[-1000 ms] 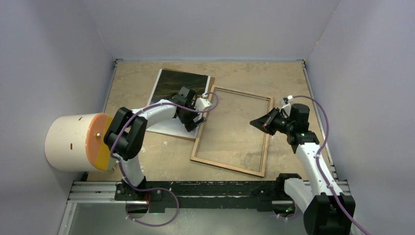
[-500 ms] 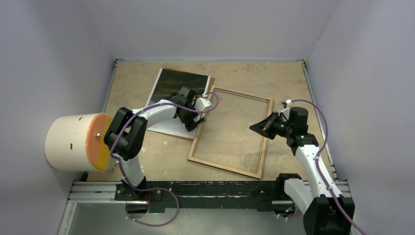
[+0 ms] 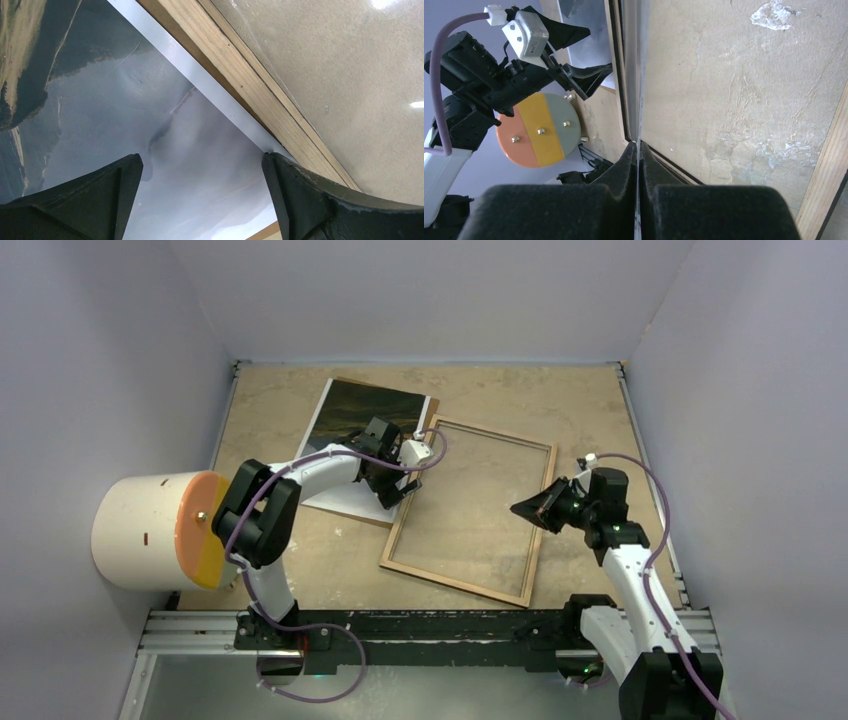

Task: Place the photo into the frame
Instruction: Place the photo frame item in the photo frame.

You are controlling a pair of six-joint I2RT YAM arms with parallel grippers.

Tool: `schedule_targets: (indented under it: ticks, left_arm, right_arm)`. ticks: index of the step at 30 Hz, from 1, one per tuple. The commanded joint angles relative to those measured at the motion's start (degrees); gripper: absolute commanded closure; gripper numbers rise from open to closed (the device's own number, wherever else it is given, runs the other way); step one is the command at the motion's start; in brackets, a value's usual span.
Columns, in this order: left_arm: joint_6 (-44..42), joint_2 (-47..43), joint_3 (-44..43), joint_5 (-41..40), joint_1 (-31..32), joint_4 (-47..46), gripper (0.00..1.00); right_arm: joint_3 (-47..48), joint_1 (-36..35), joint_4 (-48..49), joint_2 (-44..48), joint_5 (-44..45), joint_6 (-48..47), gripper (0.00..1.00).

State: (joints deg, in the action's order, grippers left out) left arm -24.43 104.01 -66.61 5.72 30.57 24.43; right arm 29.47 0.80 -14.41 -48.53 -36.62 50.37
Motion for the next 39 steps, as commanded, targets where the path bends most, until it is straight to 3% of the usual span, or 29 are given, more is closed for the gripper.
schedule_targets:
  ticks: [1,20,29,34,39]
  left_arm:
    - [0.5,-1.5,1.2,-0.3,0.4,-0.8,0.0]
    - [0.4,-1.1,1.0,0.0,0.5,-0.8,0.0]
    - [0.4,-1.0,0.6,0.1,0.7,-0.6,0.0]
    - [0.3,-1.2,0.8,0.2,0.7,-0.4,0.0]
    - [0.2,-1.6,0.7,0.7,0.7,-0.2,0.0]
  right_arm:
    - [0.2,-0.3,-0.6,-0.7,-3.0,0.4,1.0]
    - [0.8,-0.3,-2.6,-0.8,-7.2,-2.8,1.0]
    - [0.3,-0.3,1.4,0.7,-11.1,0.4,1.0]
    - [-0.7,-0.4,8.6,1.5,-14.2,5.9,1.0]
    - [0.9,-0.4,8.5,1.5,-14.2,6.0,1.0]
